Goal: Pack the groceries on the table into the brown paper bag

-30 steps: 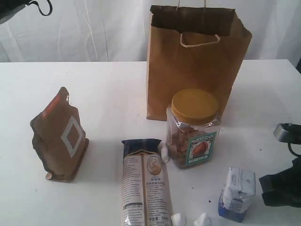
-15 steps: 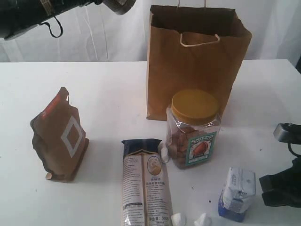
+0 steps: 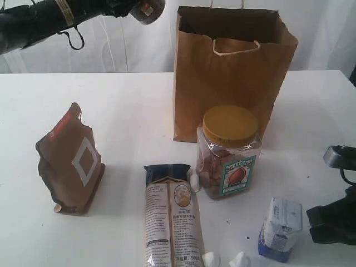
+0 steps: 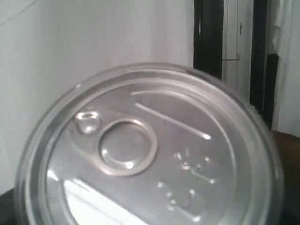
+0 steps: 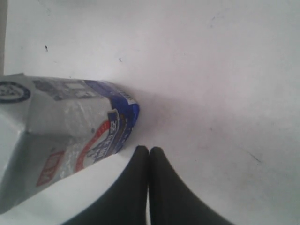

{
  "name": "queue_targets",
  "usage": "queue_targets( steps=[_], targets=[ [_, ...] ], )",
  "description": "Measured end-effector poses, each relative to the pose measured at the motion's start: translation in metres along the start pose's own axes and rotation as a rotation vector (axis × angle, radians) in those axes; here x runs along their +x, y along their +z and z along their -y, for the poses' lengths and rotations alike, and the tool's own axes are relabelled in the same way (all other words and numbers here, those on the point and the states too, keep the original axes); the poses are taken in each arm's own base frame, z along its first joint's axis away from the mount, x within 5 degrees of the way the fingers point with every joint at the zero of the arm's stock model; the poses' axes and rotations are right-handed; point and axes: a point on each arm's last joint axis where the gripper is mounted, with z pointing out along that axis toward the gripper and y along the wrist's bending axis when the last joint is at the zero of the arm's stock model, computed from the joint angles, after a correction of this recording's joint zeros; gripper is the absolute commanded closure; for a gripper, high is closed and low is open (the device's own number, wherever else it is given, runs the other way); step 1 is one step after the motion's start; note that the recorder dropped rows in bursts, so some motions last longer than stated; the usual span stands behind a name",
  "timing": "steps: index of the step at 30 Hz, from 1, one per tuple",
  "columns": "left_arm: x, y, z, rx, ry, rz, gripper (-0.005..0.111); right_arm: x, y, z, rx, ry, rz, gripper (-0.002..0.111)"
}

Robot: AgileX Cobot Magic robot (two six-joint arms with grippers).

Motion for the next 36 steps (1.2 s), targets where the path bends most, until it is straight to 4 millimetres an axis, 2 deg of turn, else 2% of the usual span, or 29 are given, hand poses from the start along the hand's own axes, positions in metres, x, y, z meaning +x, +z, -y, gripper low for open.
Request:
queue_targets(
  steps=[7, 14, 19, 23, 27, 29, 36],
  targets=[
    [-0.027, 0.005, -0.001, 0.004, -0.048, 0.090, 0.107, -0.002, 0.000, 0.002, 0.022, 0.000, 0.022, 0.108],
    [-0.028, 0.005, -0.001, 0.008, -0.051, 0.090, 0.107, -0.004, 0.000, 0.004, 0.041, 0.000, 0.042, 0.108],
    [-0.014, 0.005, -0.005, 0.002, -0.034, 0.088, 0.107, -0.004, 0.000, 0.004, 0.044, 0.000, 0.045, 0.108],
    [0.016, 0.004, -0.014, -0.026, -0.080, 0.071, 0.107, -0.004, 0.000, 0.004, 0.043, 0.000, 0.043, 0.108],
    [0.029, 0.003, -0.018, -0.050, -0.076, 0.045, 0.107, -0.004, 0.000, 0.004, 0.041, 0.000, 0.042, 0.108],
    [0.026, 0.004, -0.018, -0.048, -0.062, 0.048, 0.107, -0.004, 0.000, 0.004, 0.040, 0.000, 0.041, 0.108],
    [-0.006, 0.011, -0.017, -0.015, -0.001, 0.123, 0.107, -0.003, 0.000, 0.003, 0.036, 0.000, 0.036, 0.108]
  ],
)
